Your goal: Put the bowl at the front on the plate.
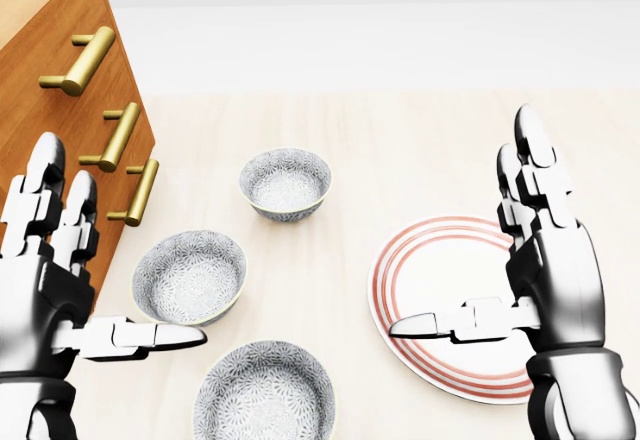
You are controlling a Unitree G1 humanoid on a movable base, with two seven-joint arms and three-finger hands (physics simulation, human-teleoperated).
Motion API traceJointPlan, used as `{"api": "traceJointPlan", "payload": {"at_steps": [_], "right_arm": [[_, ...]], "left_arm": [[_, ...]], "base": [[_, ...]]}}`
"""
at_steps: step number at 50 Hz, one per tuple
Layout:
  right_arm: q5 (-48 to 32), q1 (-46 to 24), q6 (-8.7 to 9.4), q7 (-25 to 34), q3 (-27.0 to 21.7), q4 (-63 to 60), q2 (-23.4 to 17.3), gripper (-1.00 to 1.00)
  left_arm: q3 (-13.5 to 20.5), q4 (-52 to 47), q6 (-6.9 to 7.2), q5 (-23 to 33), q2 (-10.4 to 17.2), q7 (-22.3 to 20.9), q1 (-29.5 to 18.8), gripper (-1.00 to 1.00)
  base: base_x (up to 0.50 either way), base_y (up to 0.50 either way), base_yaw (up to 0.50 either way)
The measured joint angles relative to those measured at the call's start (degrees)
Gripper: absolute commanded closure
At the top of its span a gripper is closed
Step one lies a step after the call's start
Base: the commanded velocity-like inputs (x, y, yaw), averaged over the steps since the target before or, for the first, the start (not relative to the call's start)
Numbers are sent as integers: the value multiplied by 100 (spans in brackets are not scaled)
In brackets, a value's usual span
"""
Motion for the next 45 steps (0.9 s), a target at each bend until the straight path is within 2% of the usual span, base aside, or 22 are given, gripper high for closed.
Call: {"api": "traceJointPlan", "payload": {"at_steps": [14,31,45], "right_arm": [[-495,-34,0,131,66,-106,-39,-100],[-1706,-120,0,122,416,-351,58,-100],[-2913,-243,0,5,888,-407,188,-100]], "left_arm": [[139,-51,0,-30,58,-20,-92,-100],[262,-75,0,-63,118,-24,-169,-100],[349,11,0,-91,168,-18,-239,-100]], "base": [[0,0,0],[0,0,0],[0,0,0]]}}
